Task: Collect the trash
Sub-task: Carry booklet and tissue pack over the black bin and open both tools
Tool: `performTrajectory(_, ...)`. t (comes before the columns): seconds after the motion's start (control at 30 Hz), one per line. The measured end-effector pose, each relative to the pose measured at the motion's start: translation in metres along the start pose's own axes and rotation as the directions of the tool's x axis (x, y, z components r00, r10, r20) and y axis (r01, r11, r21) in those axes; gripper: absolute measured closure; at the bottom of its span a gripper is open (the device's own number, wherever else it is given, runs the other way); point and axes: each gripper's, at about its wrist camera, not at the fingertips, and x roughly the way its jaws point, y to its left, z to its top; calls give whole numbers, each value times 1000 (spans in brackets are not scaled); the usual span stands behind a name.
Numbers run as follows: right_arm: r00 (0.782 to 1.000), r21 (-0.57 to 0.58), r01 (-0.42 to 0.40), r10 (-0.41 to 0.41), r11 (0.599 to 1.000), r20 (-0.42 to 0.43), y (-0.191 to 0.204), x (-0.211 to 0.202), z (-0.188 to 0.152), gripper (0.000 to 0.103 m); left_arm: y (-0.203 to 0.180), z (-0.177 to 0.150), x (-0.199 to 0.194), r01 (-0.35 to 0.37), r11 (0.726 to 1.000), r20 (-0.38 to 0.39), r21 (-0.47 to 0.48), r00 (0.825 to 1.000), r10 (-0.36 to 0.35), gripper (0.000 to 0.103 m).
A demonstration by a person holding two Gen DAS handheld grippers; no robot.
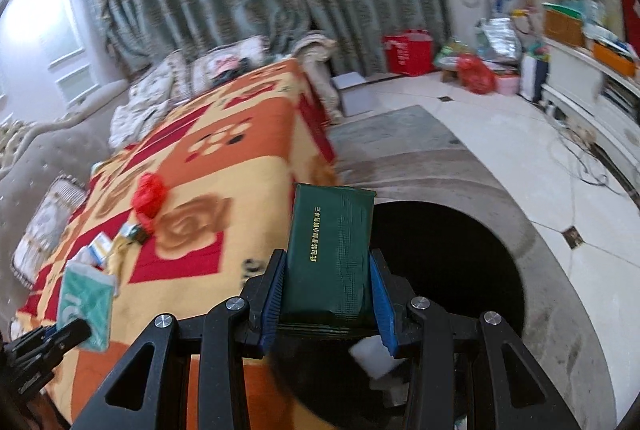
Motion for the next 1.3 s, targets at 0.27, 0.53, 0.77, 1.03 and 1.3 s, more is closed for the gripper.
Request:
performTrajectory(0.27, 997, 37, 69, -68, 997, -35, -24, 1, 1, 64, -62, 29, 33, 155, 981, -49, 118, 987, -150, 87)
performTrajectory(0.53, 993, 79, 99, -94, 992, -67, -46, 4, -1, 64, -110, 45, 84, 218, 965, -126, 145, 972, -200, 87)
performTrajectory(0.77, 991, 98, 111, -103, 989, -86, -54, 12, -1, 64, -128, 43, 114, 223, 961, -166, 166, 967, -195, 87)
performTrajectory(1.03, 991, 151, 121, -110, 981, -80, -59, 12, 4, 56, -127, 34, 121, 240, 962, -196, 128, 957, -213, 57)
performTrajectory(1.3, 994, 170, 100, -91, 980, -63, -51, 11, 8, 56, -100, 36, 95, 232, 969, -155, 90, 964, -216, 50)
